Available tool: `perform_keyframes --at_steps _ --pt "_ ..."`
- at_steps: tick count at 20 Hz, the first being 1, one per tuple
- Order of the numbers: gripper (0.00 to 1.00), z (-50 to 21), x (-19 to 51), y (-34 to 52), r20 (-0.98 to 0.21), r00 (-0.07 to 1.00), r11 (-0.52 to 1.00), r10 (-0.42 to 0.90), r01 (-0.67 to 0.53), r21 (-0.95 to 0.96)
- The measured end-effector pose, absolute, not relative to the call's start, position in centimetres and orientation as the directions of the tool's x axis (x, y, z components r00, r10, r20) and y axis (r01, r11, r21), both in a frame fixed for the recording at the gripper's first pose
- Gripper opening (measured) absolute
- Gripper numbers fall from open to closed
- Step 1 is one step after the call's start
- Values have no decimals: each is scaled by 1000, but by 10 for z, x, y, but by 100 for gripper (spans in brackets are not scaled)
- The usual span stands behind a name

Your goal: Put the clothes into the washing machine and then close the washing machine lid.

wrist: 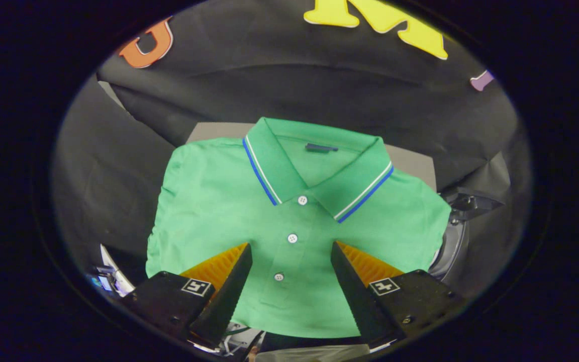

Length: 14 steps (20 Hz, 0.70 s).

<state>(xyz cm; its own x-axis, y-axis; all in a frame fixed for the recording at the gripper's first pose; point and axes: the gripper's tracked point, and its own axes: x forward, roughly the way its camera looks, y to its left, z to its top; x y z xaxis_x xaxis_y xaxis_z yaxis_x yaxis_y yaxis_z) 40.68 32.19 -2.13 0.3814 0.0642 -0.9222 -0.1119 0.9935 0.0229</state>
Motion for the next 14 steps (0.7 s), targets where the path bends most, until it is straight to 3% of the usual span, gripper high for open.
perform_keyframes --at_steps 6,11,14 --pt "93 -41 410 324 -945 327 996 -24 -73 -50" --pt "88 -43 409 328 -925 378 995 -17 -86 -53" --pt "87 -44 405 324 -945 328 993 -20 -100 -56"
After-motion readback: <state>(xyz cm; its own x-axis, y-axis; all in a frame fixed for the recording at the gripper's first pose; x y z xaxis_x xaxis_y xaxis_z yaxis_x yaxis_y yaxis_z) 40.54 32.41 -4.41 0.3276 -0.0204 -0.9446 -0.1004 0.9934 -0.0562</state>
